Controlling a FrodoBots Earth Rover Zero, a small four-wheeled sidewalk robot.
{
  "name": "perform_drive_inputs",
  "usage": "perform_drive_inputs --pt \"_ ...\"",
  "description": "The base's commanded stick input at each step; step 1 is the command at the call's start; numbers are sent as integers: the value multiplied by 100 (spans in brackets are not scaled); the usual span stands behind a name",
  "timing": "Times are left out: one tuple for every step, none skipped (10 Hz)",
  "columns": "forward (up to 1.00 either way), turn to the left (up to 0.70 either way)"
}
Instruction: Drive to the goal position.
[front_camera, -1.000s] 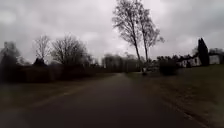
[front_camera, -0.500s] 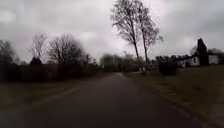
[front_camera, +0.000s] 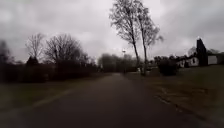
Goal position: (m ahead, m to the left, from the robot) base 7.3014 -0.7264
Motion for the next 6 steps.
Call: perform_drive_inputs --pt "100 0" --pt "100 0" --pt "100 0" --pt "100 0" --pt "100 0" --pt "100 0"
